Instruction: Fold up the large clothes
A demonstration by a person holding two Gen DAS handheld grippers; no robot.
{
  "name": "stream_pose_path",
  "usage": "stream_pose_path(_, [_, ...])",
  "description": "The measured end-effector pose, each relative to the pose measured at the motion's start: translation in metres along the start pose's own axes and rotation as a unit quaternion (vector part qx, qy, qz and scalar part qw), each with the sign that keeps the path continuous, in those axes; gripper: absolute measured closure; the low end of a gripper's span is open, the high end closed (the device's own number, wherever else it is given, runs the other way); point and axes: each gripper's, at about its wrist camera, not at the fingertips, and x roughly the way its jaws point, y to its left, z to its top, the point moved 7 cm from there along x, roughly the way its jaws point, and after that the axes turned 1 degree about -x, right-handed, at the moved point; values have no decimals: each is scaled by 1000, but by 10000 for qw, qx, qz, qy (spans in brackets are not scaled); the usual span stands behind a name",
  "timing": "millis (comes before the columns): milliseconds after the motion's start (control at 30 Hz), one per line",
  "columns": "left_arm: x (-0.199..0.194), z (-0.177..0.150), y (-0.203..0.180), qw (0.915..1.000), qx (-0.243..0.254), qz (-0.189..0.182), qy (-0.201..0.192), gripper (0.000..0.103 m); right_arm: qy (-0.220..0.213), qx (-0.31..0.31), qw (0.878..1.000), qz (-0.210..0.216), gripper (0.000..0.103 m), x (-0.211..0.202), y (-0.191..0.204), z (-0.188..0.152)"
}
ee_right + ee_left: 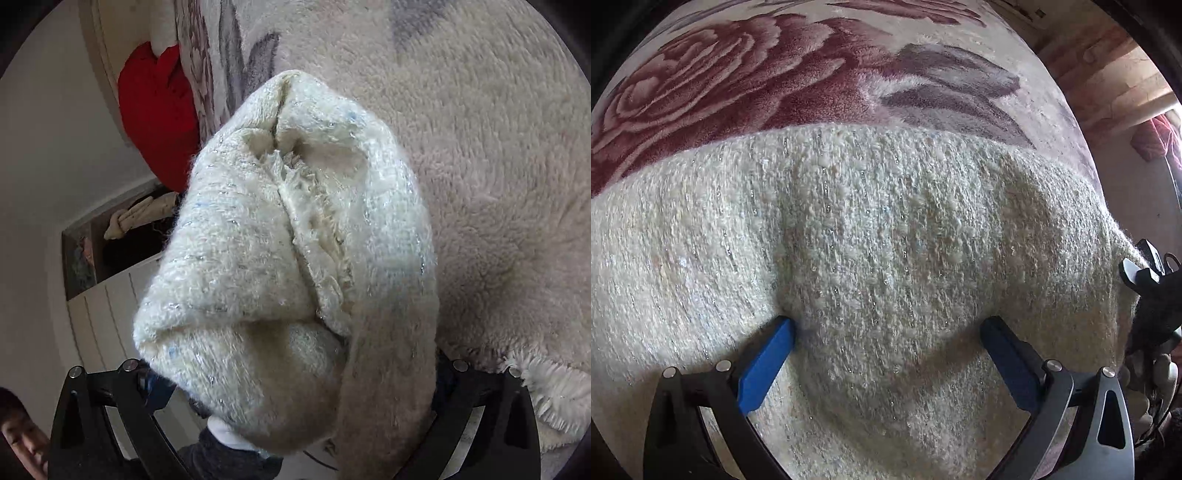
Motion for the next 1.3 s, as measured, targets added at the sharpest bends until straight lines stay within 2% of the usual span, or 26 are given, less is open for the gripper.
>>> stream_pose_path(67, [-3, 1, -1, 10000, 1, -7, -20, 0, -180, -54, 9995, -261, 2, 12, 7, 3])
stream_pose_path(100, [-7, -1, -1, 10000, 0, 9, -22, 0, -264, -90, 9985, -466, 21, 25, 13, 9])
stream_pose_path(133, [-11, -2, 0, 10000, -35, 22, 18, 0, -368, -192, 9959, -810, 49, 29, 17, 10])
stream_pose_path(167, [-18, -3, 2, 9999, -124, -9, 23, 0, -515, -193, 9917, -1160, 52, 28, 18, 10])
stream_pose_path(233, [-44, -2, 12, 9992, -377, 30, -121, 0, -788, -286, 9872, -1357, 61, 26, 30, 6])
stream_pose_path(267, [-62, 1, 21, 9982, -468, 163, -338, 0, -880, -373, 9851, -1431, 62, 28, 38, 3])
stream_pose_path(300, [-79, 7, 36, 9959, -530, 447, -573, 0, -952, -476, 9834, -1472, 63, 28, 45, -1])
stream_pose_path(367, [-90, 15, 68, 9909, -689, 933, -685, 0, -1041, -602, 9804, -1559, 65, 23, 53, -17])
stream_pose_path(400, [-84, 13, 88, 9901, -875, 956, -547, 0, -1098, -653, 9788, -1602, 65, 23, 59, -20])
stream_pose_path(467, [-52, 3, 117, 9904, -1138, 772, -145, 2, -1179, -833, 9728, -1810, 66, 25, 69, -25])
stream_pose_path(533, [-50, 4, 112, 9928, -875, 771, -259, 1, -1239, -1034, 9639, -2118, 66, 40, 85, -35])
stream_pose_path(567, [-54, 4, 108, 9939, -735, 771, -281, 1, -1264, -1142, 9598, -2229, 66, 33, 97, -36])
stream_pose_path(667, [-72, -6, 114, 9938, -938, 446, -384, 1, -1285, -1715, 9384, -2712, 68, 55, 141, -52])
stream_pose_path(767, [-99, -23, 134, 9876, -1449, 141, -588, 1, -1174, -2367, 9111, -3165, 70, 83, 186, -89])
stream_pose_path(867, [-153, -46, 169, 9728, -2065, -34, -1046, 1, -862, -3096, 8741, -3643, 72, 136, 224, -122])
stream_pose_path(967, [-201, -78, 213, 9570, -2534, 171, -1399, 1, -415, -3768, 8299, -4093, 72, 196, 243, -169])
stream_pose_path(1033, [-222, -95, 241, 9478, -2763, 352, -1552, 1, -152, -4142, 7974, -4385, 72, 240, 243, -192])
stream_pose_path(1100, [-244, -123, 279, 9377, -3012, 588, -1630, 1, 128, -4402, 7710, -4600, 73, 289, 234, -210])
stream_pose_path(1167, [-254, -144, 308, 9265, -3277, 746, -1691, 1, 380, -4573, 7478, -4799, 73, 331, 218, -229])
stream_pose_path(1233, [-262, -164, 330, 9158, -3542, 790, -1721, 1, 686, -4738, 7150, -5095, 73, 370, 193, -252])
stream_pose_path(1267, [-263, -169, 336, 9107, -3660, 807, -1736, 1, 799, -4799, 6973, -5264, 73, 393, 179, -242])
stream_pose_path(1300, [-267, -174, 342, 9061, -3764, 778, -1770, 1, 839, -4859, 6817, -5405, 72, 408, 169, -246])
